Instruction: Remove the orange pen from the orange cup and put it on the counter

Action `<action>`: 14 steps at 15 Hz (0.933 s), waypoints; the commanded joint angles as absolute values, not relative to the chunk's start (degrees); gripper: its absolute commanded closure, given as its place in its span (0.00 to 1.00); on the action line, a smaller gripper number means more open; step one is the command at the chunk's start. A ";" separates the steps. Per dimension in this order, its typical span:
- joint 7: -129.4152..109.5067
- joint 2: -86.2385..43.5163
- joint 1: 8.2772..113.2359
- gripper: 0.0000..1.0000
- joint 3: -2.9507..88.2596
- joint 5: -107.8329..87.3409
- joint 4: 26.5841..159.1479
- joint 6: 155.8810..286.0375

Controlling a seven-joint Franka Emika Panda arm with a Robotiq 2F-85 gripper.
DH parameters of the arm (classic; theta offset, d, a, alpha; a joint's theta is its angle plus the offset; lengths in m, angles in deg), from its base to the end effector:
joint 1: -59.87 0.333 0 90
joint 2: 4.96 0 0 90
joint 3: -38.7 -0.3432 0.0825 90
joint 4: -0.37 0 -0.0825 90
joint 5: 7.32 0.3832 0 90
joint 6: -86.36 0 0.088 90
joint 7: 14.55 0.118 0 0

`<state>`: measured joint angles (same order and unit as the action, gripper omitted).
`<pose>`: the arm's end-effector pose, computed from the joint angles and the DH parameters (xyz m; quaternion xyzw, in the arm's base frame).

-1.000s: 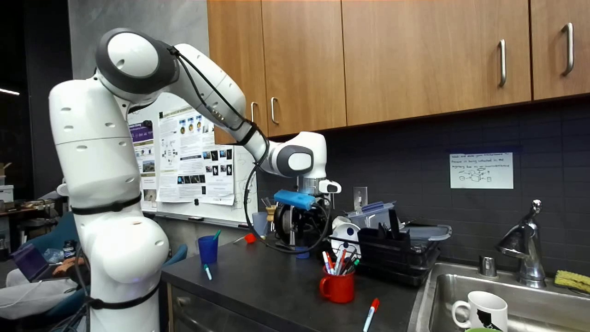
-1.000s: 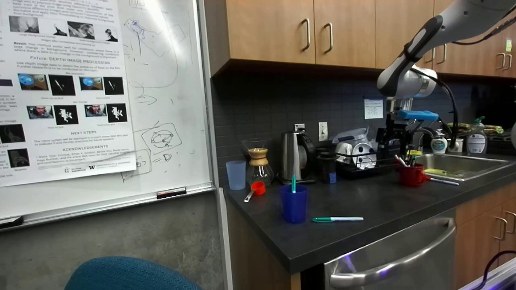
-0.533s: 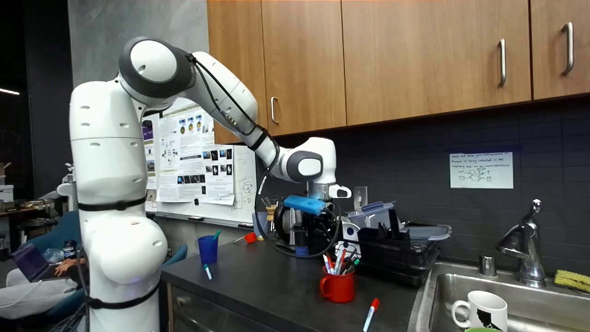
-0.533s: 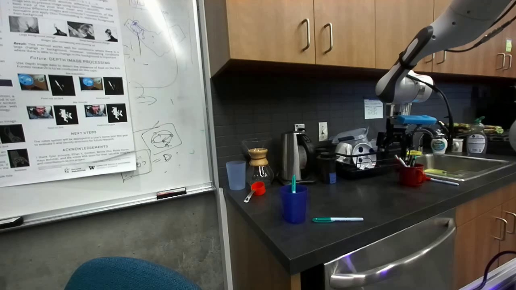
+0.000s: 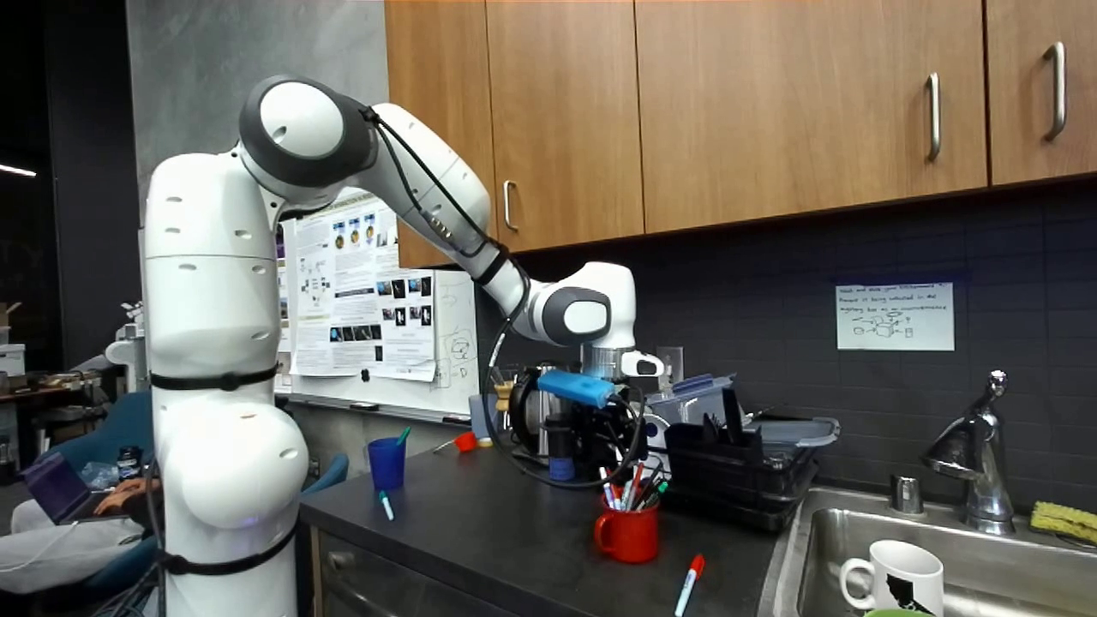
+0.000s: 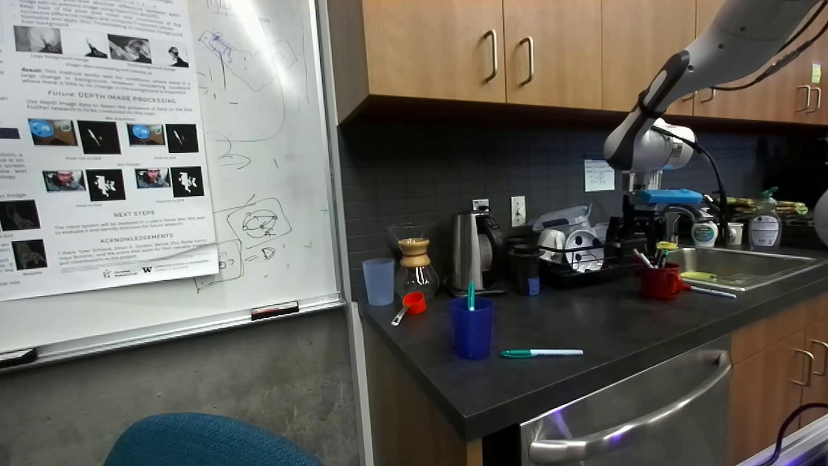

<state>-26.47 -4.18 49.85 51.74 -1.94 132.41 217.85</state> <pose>0.4693 -0.1968 0.3689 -0.9911 0.1278 -0.0127 0.0345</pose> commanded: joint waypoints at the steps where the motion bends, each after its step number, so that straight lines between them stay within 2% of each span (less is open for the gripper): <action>1: -26.08 -5.05 49.05 0.00 51.42 -2.44 131.38 217.69; 13: -26.31 -4.76 49.04 0.00 51.25 -1.97 132.03 217.70; 14: -26.31 -4.76 49.04 0.25 51.25 -1.97 132.03 217.70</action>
